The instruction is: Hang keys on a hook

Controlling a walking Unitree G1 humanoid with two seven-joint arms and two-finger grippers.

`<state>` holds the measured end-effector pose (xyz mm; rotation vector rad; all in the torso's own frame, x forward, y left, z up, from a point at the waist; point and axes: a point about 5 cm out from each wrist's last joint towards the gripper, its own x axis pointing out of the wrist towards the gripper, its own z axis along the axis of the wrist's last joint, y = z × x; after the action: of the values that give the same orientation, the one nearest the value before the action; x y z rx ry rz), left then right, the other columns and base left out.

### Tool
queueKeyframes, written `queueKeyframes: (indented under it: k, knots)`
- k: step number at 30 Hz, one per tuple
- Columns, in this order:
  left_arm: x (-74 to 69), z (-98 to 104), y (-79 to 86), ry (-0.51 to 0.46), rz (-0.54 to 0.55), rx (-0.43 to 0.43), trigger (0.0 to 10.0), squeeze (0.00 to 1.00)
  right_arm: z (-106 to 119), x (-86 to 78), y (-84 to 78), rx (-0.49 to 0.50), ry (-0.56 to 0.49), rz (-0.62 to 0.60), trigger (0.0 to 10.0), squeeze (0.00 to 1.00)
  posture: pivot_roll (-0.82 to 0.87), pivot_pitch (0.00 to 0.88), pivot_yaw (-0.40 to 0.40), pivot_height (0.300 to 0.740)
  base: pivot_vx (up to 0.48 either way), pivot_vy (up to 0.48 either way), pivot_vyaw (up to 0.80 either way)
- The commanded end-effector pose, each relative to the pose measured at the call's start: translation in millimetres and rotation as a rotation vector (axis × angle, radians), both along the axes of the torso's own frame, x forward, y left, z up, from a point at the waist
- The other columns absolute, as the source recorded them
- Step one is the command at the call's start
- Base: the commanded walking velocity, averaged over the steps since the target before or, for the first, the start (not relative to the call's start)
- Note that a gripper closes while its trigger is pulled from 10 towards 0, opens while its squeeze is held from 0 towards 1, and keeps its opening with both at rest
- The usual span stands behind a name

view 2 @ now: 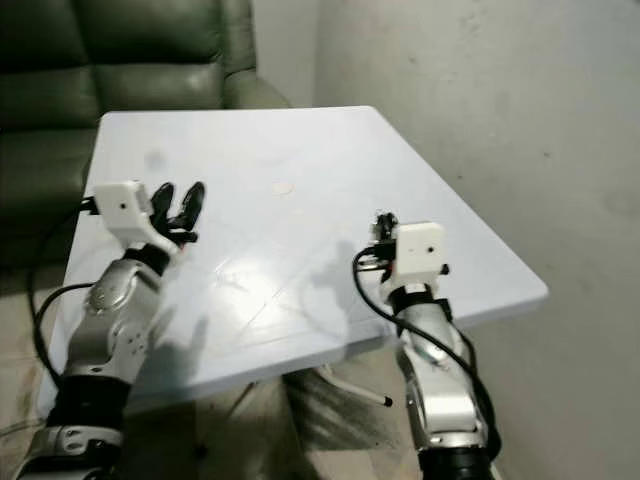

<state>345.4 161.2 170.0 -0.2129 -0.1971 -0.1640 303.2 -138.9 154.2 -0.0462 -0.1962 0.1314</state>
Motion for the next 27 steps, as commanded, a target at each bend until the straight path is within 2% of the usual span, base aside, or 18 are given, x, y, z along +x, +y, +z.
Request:
queueKeyframes:
  k: [1,18,27]
  knots:
    - [2.1,3,-14.2,-0.003,-0.031,0.009,10.0,0.0,0,0.7,-10.1,-0.015,-0.001,-0.026,10.0,0.0,-0.15,0.0,-0.046,0.724,0.0,0.0,-0.78]
    - [5.2,2,-16.9,0.016,-0.04,-0.012,10.0,0.0,0,0.4,-12.2,-0.021,-0.002,-0.03,10.0,0.0,-0.16,0.0,-0.046,0.724,0.0,0.0,-0.78]
    - [0.6,-1,-33.1,0.013,-0.114,0.004,10.0,0.0,-1,-1.0,-11.9,-0.027,0.003,-0.03,10.0,0.0,-0.16,0.0,-0.042,0.724,0.0,0.0,-0.78]
